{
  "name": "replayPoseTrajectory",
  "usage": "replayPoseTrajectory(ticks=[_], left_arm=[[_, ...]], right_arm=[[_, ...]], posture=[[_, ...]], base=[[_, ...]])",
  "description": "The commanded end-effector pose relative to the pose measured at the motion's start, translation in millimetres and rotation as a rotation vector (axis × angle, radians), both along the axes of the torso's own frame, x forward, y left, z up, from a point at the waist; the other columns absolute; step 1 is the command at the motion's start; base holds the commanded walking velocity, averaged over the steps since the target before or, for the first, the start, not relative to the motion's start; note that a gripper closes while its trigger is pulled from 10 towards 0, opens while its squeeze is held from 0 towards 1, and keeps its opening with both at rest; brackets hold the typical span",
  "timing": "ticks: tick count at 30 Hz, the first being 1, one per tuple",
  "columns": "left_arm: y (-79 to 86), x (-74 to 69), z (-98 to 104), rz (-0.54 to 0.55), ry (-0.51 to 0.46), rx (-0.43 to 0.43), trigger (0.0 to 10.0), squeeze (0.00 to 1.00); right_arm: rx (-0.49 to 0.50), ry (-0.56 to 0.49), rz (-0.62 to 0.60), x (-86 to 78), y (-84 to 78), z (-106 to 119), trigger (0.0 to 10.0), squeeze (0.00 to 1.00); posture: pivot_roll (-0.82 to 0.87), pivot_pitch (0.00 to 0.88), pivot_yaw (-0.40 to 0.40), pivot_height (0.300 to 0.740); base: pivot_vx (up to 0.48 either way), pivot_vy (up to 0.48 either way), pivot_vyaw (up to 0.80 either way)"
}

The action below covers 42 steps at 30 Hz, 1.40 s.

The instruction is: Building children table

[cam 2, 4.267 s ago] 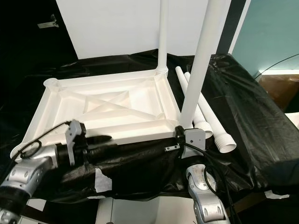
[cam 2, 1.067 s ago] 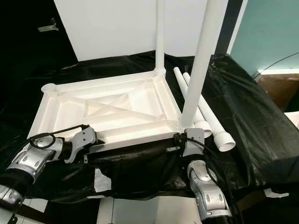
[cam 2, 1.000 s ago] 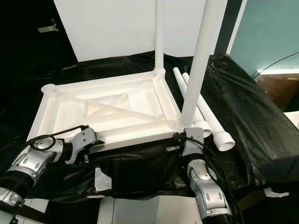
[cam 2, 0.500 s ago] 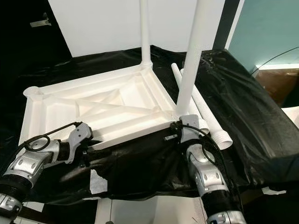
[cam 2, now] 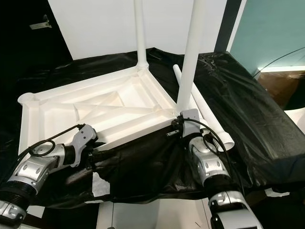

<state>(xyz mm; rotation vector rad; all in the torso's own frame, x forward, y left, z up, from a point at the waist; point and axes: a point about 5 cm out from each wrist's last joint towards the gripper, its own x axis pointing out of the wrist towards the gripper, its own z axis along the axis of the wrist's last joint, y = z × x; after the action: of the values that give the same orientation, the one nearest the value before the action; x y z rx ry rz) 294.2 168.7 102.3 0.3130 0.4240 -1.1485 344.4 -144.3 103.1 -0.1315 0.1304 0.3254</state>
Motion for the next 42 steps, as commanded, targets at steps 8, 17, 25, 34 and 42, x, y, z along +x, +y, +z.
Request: replayPoseTrajectory(ticks=[8, 17, 25, 34, 42], left_arm=[[-40.0, -18.4, -4, -0.266, 0.037, -0.157, 10.0, 0.00], [-40.6, -34.8, 21, -0.435, 0.125, -0.336, 0.0, 0.19], [-48.6, -24.2, 19, -0.390, 0.032, -0.293, 10.0, 0.00], [-42.7, -17.4, 24, -0.311, -0.013, -0.300, 10.0, 0.00], [-47.3, -12.1, 19, -0.290, -0.045, -0.249, 10.0, 0.00]], right_arm=[[0.026, -0.037, 0.046, -16.1, 18.0, -4, 10.0, 0.00], [0.044, -0.020, 0.033, -22.8, 21.0, -16, 10.0, 0.00], [0.048, -0.061, 0.021, -14.5, 18.9, -1, 10.0, 0.00], [0.065, -0.087, 0.036, -24.1, 26.7, 1, 10.0, 0.00], [0.081, -0.103, 0.030, -23.7, 29.7, 7, 10.0, 0.00]], posture=[[-0.08, 0.008, 0.024, 0.740], [-0.10, 0.008, 0.047, 0.740], [-0.10, 0.003, 0.043, 0.740], [-0.10, 0.000, 0.042, 0.740], [-0.10, 0.000, 0.044, 0.740]], base=[[0.000, 0.000, 0.00], [0.000, 0.000, 0.00], [0.000, 0.000, 0.00], [0.000, 0.000, 0.00], [0.000, 0.000, 0.00]])
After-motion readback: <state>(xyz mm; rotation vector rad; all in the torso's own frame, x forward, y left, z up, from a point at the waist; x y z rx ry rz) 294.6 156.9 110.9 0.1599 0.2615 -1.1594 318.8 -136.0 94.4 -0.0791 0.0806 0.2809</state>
